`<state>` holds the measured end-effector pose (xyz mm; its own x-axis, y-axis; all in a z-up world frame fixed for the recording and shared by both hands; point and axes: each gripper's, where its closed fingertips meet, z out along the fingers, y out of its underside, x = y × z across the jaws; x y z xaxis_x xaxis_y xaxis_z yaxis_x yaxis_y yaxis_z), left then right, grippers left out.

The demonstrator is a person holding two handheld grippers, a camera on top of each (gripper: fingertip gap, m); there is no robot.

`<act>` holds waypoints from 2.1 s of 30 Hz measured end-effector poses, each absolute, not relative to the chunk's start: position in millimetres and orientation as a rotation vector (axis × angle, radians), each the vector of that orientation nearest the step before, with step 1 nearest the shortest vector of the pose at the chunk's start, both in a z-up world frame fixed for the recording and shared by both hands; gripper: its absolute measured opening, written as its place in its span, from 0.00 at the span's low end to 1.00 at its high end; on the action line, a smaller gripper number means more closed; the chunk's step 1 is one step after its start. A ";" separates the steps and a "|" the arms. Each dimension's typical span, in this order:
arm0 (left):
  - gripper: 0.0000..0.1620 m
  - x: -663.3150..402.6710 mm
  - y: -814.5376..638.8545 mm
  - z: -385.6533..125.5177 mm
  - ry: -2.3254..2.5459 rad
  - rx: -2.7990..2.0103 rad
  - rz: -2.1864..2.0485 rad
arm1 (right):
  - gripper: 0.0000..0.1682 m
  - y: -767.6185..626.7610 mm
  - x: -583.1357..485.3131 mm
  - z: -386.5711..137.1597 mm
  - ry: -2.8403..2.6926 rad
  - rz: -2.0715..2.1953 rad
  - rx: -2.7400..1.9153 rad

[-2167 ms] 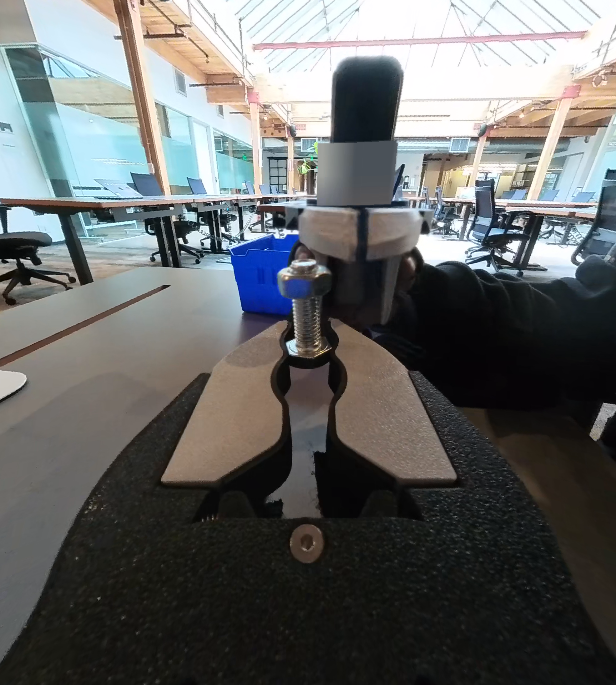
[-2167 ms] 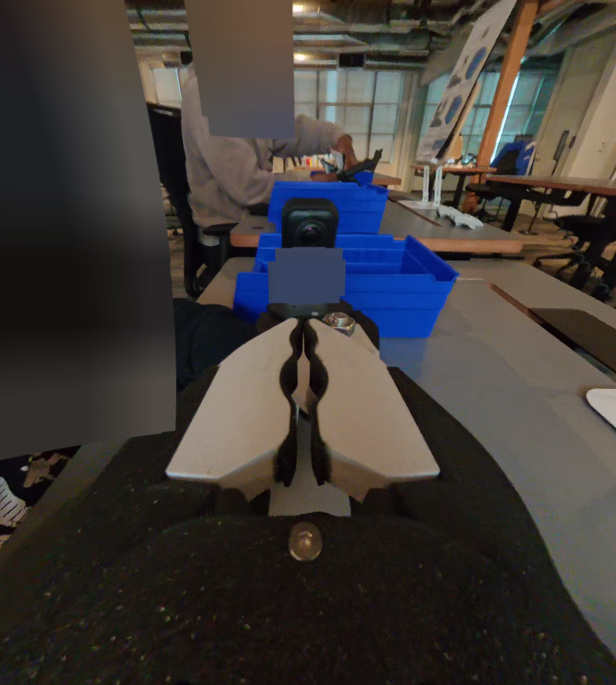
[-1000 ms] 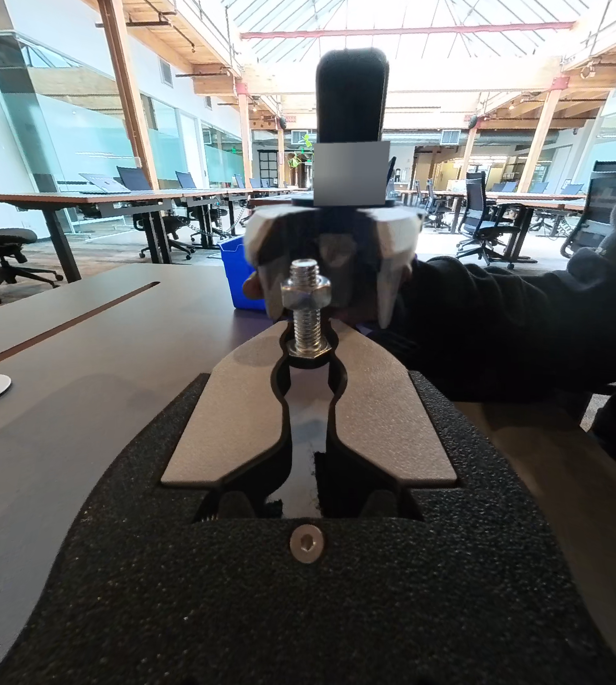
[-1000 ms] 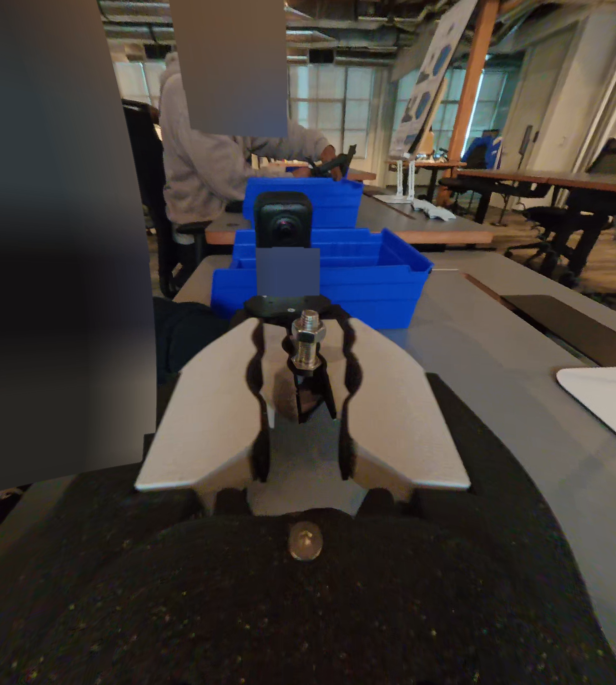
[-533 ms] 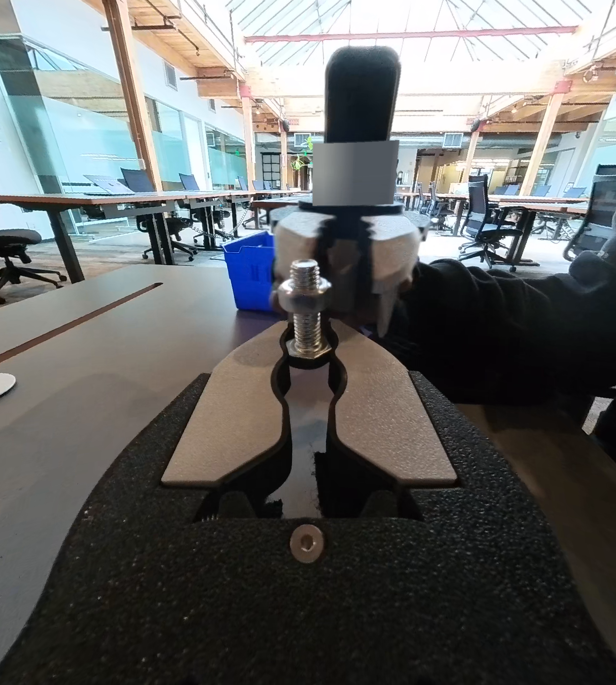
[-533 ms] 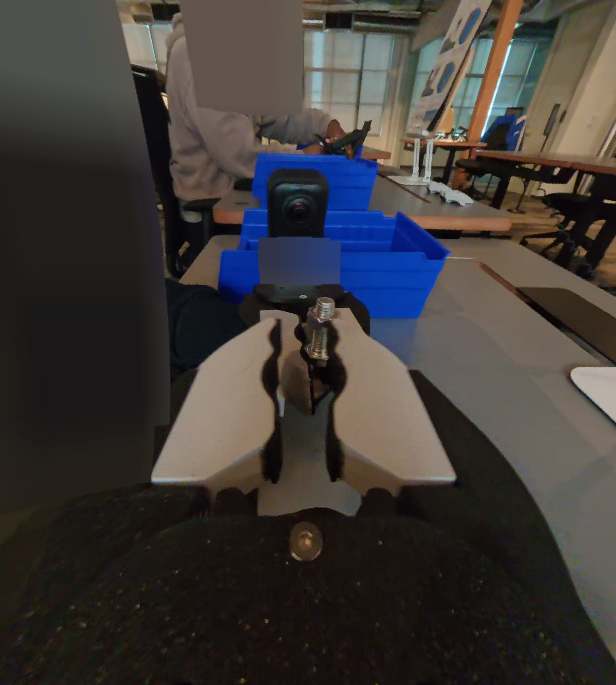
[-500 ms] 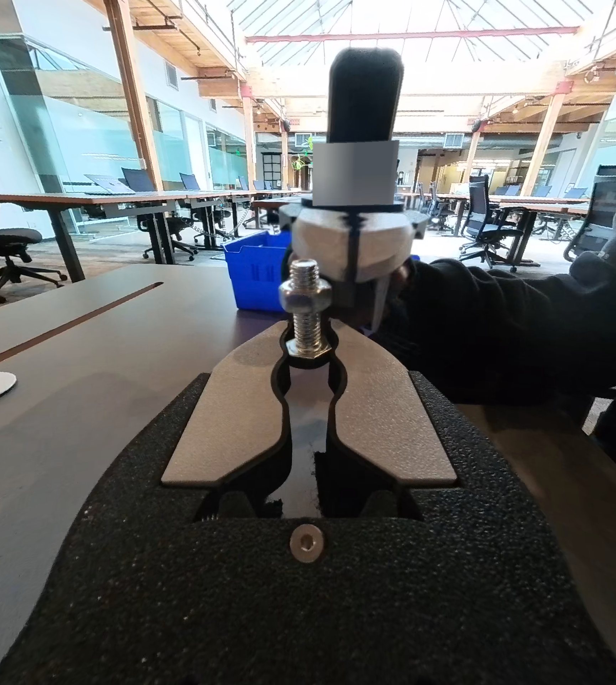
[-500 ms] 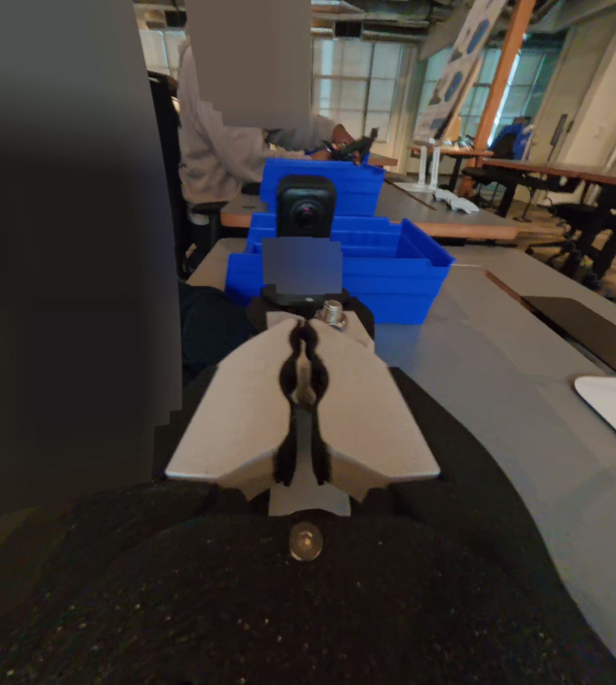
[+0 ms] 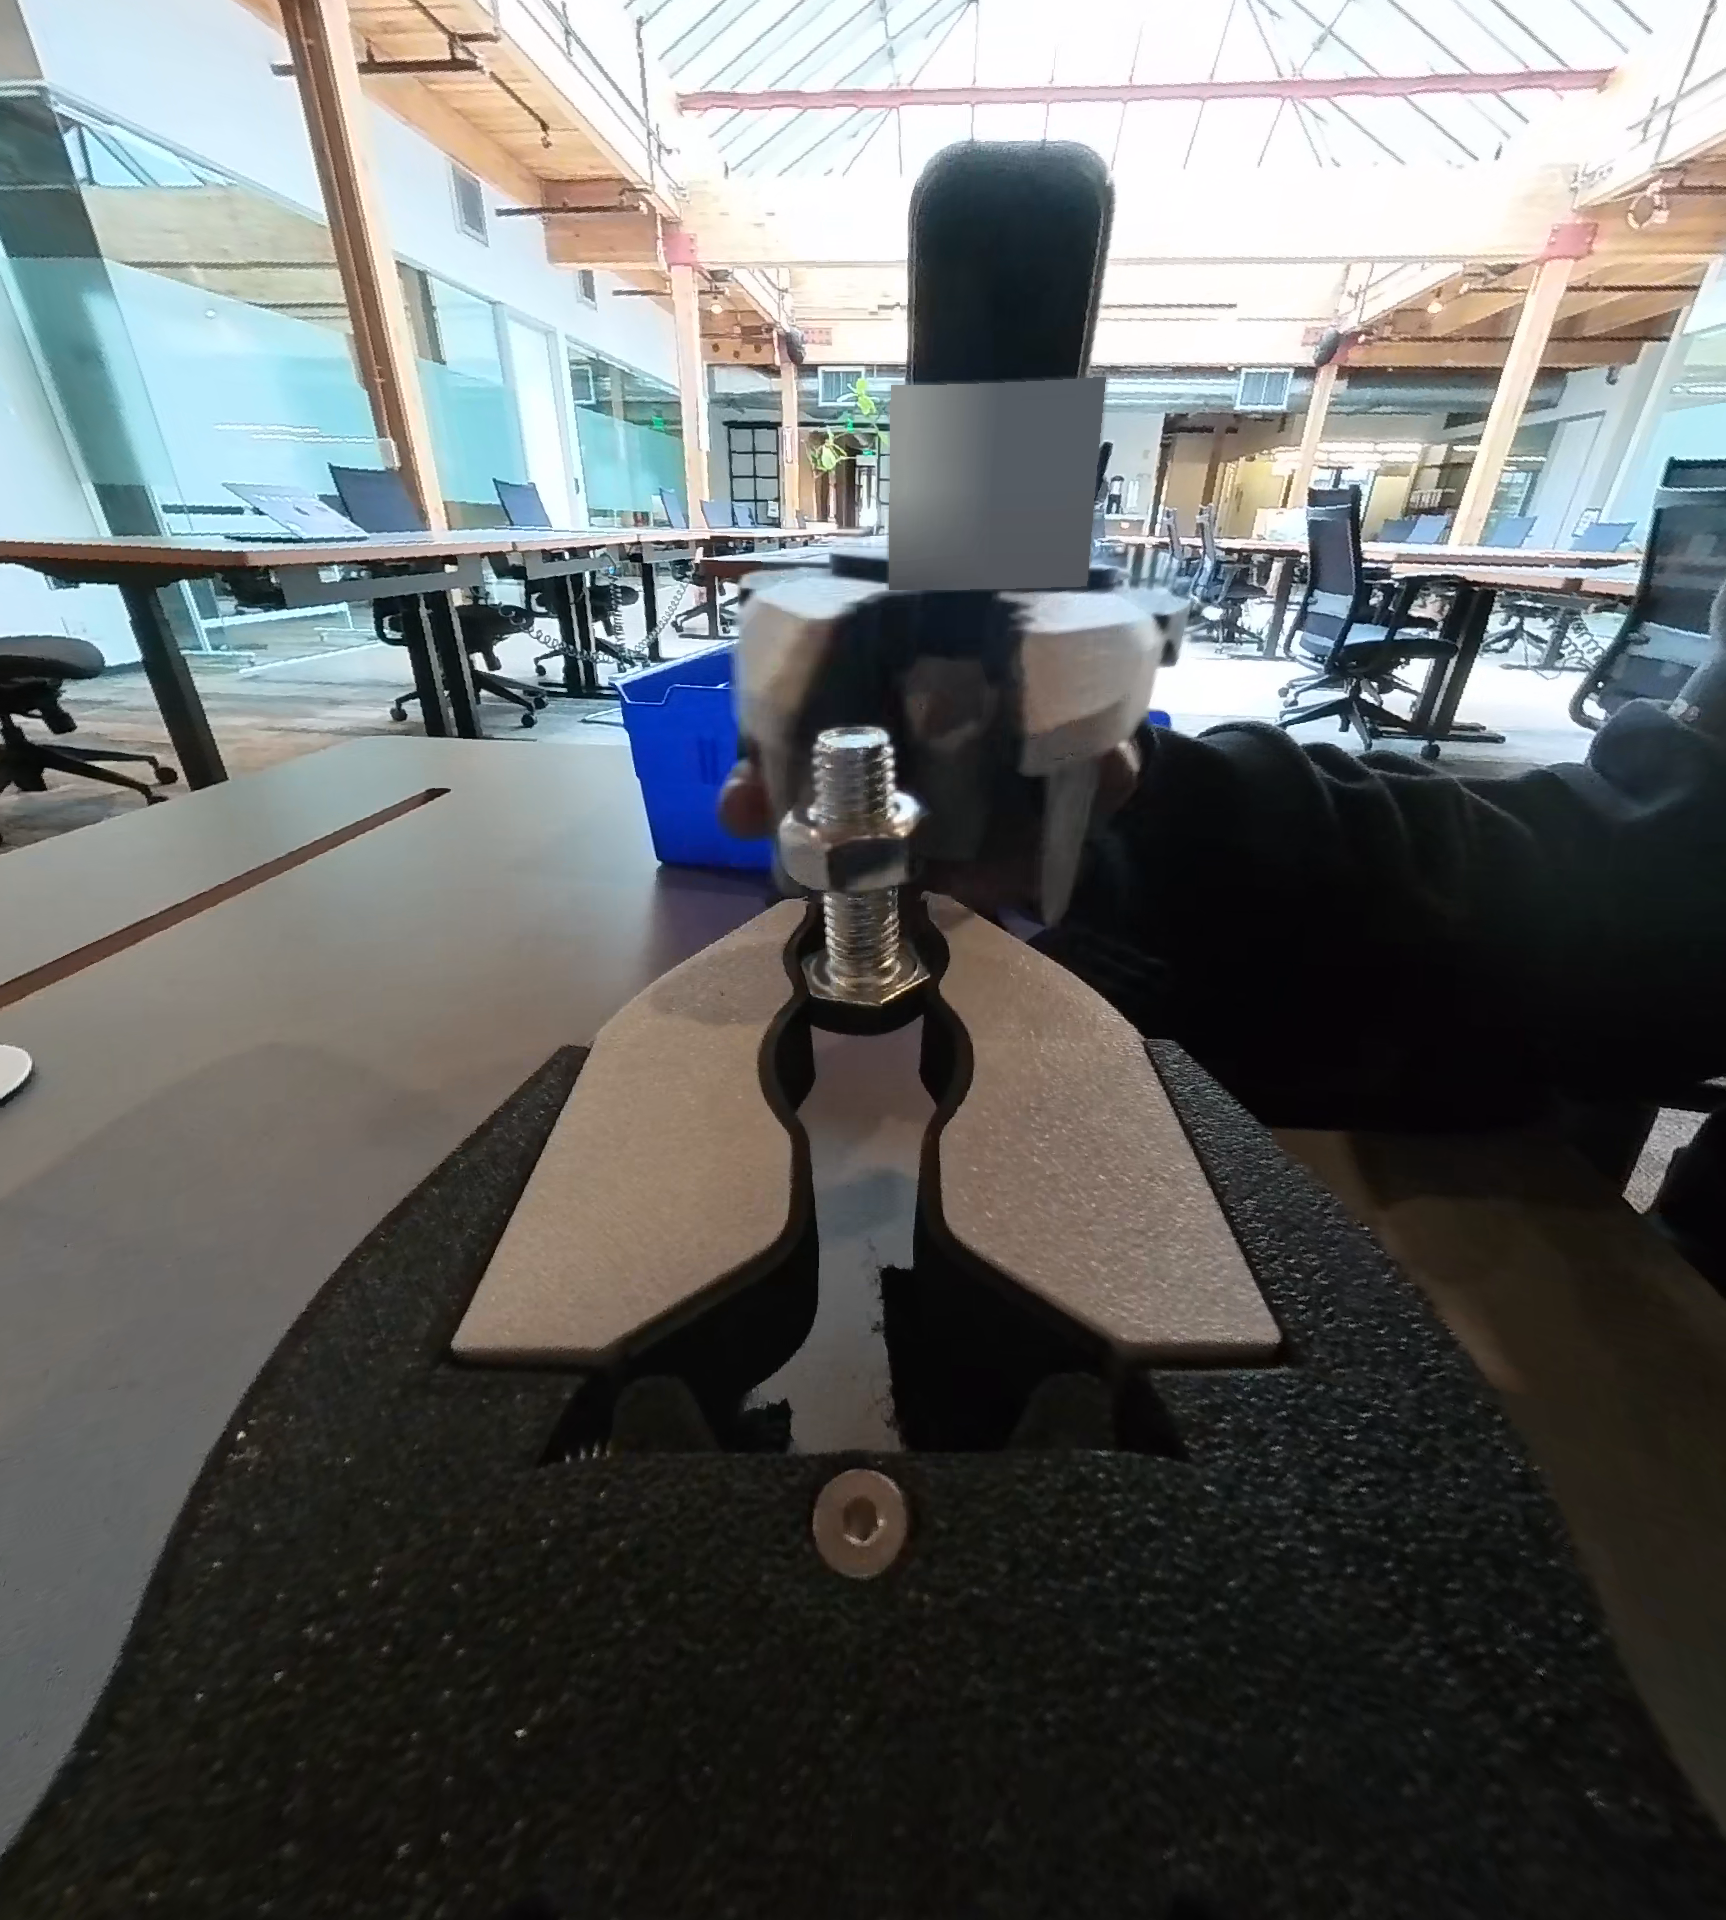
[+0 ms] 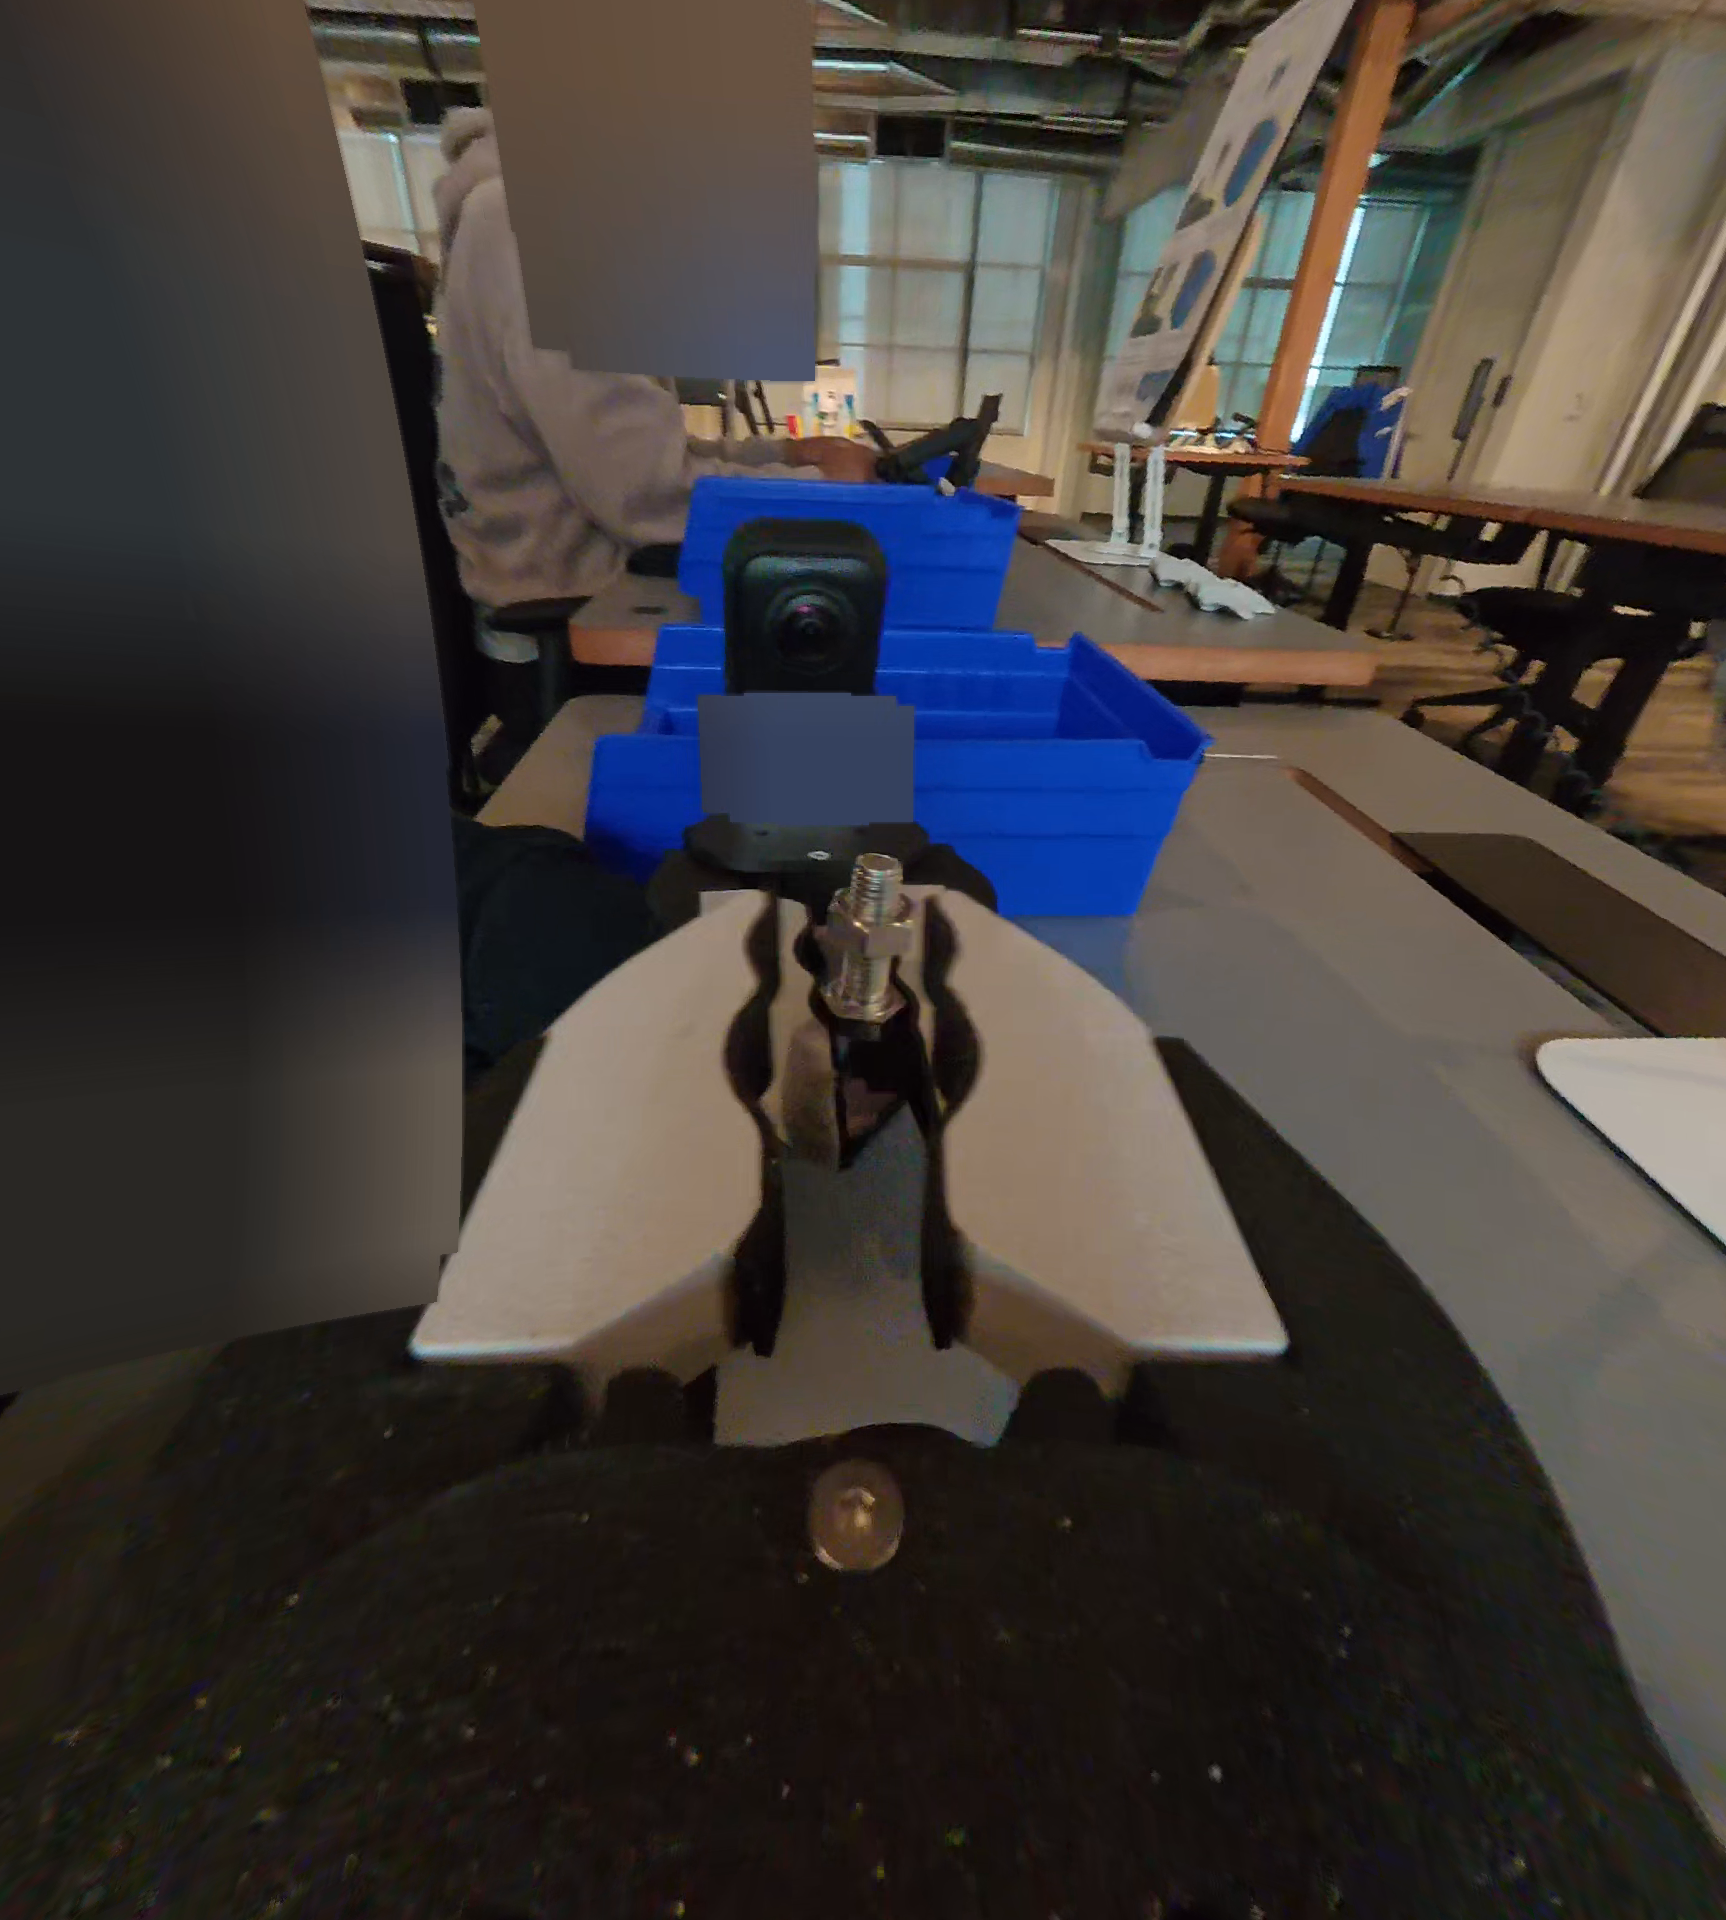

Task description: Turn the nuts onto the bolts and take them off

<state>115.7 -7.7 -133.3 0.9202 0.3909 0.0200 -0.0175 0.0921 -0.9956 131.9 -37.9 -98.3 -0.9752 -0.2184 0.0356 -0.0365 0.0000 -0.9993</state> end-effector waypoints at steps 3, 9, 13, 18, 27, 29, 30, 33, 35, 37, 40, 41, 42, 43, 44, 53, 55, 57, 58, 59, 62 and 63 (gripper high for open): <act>0.10 115.9 -7.7 -133.1 -0.312 -1.452 0.308 | 0.26 -43.2 132.1 -102.1 2.147 -2.098 -0.260; 0.10 115.4 -8.2 -132.9 -0.314 -1.451 0.310 | 0.00 -33.4 137.9 -93.9 2.065 -2.104 -0.306; 0.10 116.0 -7.4 -133.4 -0.311 -1.454 0.306 | 0.23 -42.3 129.3 -103.0 2.156 -2.099 -0.247; 0.10 116.2 -7.7 -133.3 -0.311 -1.454 0.308 | 0.10 -39.4 135.5 -106.2 2.184 -2.054 -0.316; 0.10 117.3 -6.5 -134.0 -0.306 -1.459 0.298 | 0.15 -43.5 131.4 -98.8 2.175 -2.127 -0.272; 0.10 117.7 -5.8 -134.6 -0.304 -1.463 0.296 | 0.17 -45.1 131.8 -96.9 2.169 -2.136 -0.270; 0.10 117.8 -5.6 -134.6 -0.303 -1.464 0.295 | 0.17 -45.6 131.7 -96.8 2.168 -2.134 -0.266; 0.10 118.1 -5.4 -134.8 -0.302 -1.464 0.291 | 0.15 -46.5 131.5 -97.9 2.174 -2.128 -0.261; 0.10 118.5 -4.5 -135.4 -0.300 -1.469 0.286 | 0.13 -47.1 131.6 -98.9 2.180 -2.122 -0.263; 0.10 118.9 -3.8 -136.1 -0.298 -1.472 0.283 | 0.12 -47.6 132.3 -100.2 2.182 -2.110 -0.266; 0.10 119.6 -3.0 -136.5 -0.294 -1.476 0.279 | 0.11 -48.6 133.1 -101.1 2.182 -2.102 -0.267; 0.10 119.7 -2.7 -136.7 -0.293 -1.478 0.278 | 0.11 -48.9 133.2 -101.8 2.185 -2.098 -0.269; 0.10 119.9 -2.4 -136.9 -0.291 -1.480 0.277 | 0.10 -49.1 133.4 -102.4 2.188 -2.094 -0.271; 0.10 120.1 -2.1 -137.0 -0.290 -1.481 0.277 | 0.09 -49.1 133.7 -102.8 2.188 -2.092 -0.274; 0.10 120.3 -2.0 -136.9 -0.289 -1.481 0.276 | 0.06 -48.9 133.9 -103.3 2.192 -2.088 -0.280; 0.18 119.5 3.0 -142.4 -0.298 -1.513 0.260 | 0.05 -46.5 133.8 -106.0 2.219 -2.064 -0.306; 0.27 114.7 1.1 -142.8 -0.331 -1.511 0.268 | 0.05 -44.8 134.1 -103.5 2.205 -2.068 -0.304; 0.41 112.2 -0.4 -142.4 -0.352 -1.506 0.274 | 0.05 -42.8 130.6 -99.2 2.191 -2.101 -0.282; 0.48 112.1 0.9 -142.8 -0.357 -1.508 0.273 | 0.05 -42.1 127.3 -98.4 2.202 -2.117 -0.268; 0.50 111.6 2.6 -145.4 -0.359 -1.527 0.280 | 0.05 -41.3 125.6 -98.6 2.210 -2.118 -0.263; 0.54 110.3 6.2 -152.0 -0.355 -1.578 0.313 | 0.05 -39.5 124.4 -96.7 2.198 -2.124 -0.250; 0.54 110.0 5.6 -151.2 -0.354 -1.574 0.319 | 0.05 -38.8 123.5 -95.5 2.198 -2.131 -0.246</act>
<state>110.0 5.6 -151.2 0.9098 0.4148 0.0158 0.0281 -0.0235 -0.9993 123.5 -38.8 -95.5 -0.9847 -0.1635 0.0606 -0.0657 0.0255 -0.9975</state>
